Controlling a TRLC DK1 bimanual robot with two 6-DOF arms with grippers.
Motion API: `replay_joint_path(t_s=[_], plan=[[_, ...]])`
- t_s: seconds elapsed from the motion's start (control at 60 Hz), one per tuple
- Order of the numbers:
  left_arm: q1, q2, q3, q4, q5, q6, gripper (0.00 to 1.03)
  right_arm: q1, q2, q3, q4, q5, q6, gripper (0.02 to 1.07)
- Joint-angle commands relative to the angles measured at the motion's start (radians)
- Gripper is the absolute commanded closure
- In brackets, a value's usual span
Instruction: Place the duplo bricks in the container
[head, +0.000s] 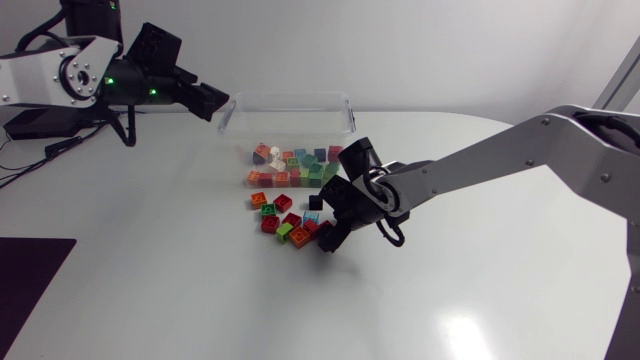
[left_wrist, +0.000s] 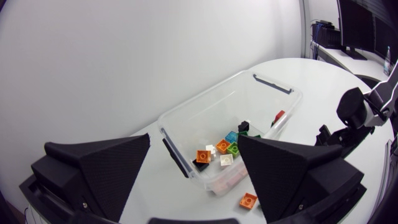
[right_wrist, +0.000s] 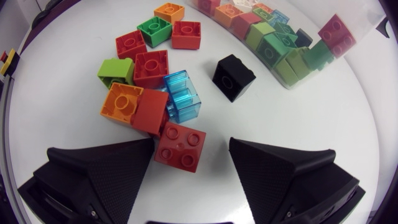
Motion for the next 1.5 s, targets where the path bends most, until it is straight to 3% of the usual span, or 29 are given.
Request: replay_joint_path(t_s=[0.0, 0.15, 0.35, 0.467, 0.65, 0.867, 1.217, 1.483], plan=[[0.007, -0.075, -0.09, 0.016, 0.008, 0.035, 0.05, 0.004, 0.032, 0.012, -0.006, 0.012, 0.014, 0.36], [0.007, -0.192, -0.21, 0.0, 0.014, 0.075, 0.05, -0.001, 0.027, 0.009, -0.004, 0.012, 0.014, 0.57], [-0.001, -0.273, -0.319, -0.078, 0.023, 0.138, 0.06, -0.021, -0.01, -0.013, -0.007, 0.012, 0.011, 0.75], [-0.036, -0.278, -0.373, -0.113, 0.022, 0.165, 0.06, -0.036, -0.048, -0.033, -0.016, 0.01, 0.006, 0.76], [-0.154, -0.239, -0.472, -0.132, -0.01, 0.251, 0.06, -0.053, -0.117, -0.077, -0.022, 0.01, -0.002, 0.77], [-0.242, -0.106, -0.514, -0.06, -0.01, 0.376, 0.05, -0.058, -0.218, -0.088, -0.076, 0.001, -0.008, 0.77], [-0.211, 0.196, -0.377, -0.021, -0.01, 0.475, 0.06, -0.076, -0.361, -0.111, -0.125, -0.036, -0.006, 0.77], [-0.2, 0.317, -0.311, 0.017, -0.001, 0.506, 0.06, -0.1, -0.382, -0.123, -0.128, -0.06, -0.022, 0.77]])
